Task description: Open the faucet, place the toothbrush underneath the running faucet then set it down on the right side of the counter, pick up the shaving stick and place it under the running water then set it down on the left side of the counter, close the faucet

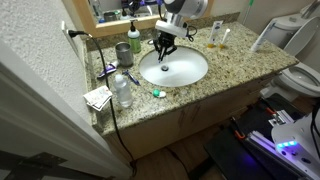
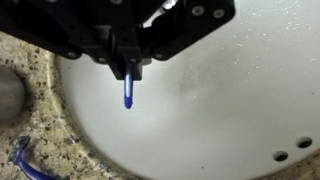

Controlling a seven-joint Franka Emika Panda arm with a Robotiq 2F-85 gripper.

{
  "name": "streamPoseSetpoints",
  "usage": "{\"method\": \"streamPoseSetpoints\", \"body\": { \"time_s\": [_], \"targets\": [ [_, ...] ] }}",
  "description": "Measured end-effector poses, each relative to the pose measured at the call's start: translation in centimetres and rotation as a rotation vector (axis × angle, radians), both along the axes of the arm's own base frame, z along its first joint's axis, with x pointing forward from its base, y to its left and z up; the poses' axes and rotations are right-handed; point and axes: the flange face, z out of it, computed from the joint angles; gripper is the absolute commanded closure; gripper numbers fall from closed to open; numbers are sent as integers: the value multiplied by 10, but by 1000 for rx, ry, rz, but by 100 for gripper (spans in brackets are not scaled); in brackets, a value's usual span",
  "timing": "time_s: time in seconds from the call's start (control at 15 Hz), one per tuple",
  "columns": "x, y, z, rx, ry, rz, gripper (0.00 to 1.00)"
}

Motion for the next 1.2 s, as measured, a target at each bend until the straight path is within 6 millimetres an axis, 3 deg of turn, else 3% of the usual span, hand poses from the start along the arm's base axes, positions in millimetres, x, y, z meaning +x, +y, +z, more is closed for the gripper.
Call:
{"method": "streamPoseSetpoints", "body": {
  "time_s": [0.4, 0.47, 0.73, 0.93, 1.2],
  "targets": [
    [0, 0, 0, 0, 0, 0, 90],
    [0, 0, 0, 0, 0, 0, 98],
    [-4, 0, -3, -1, 21, 6, 98],
    [-34, -4, -5, -14, 104, 25, 98],
    [-89, -17, 17, -56, 159, -32, 98]
  ]
}}
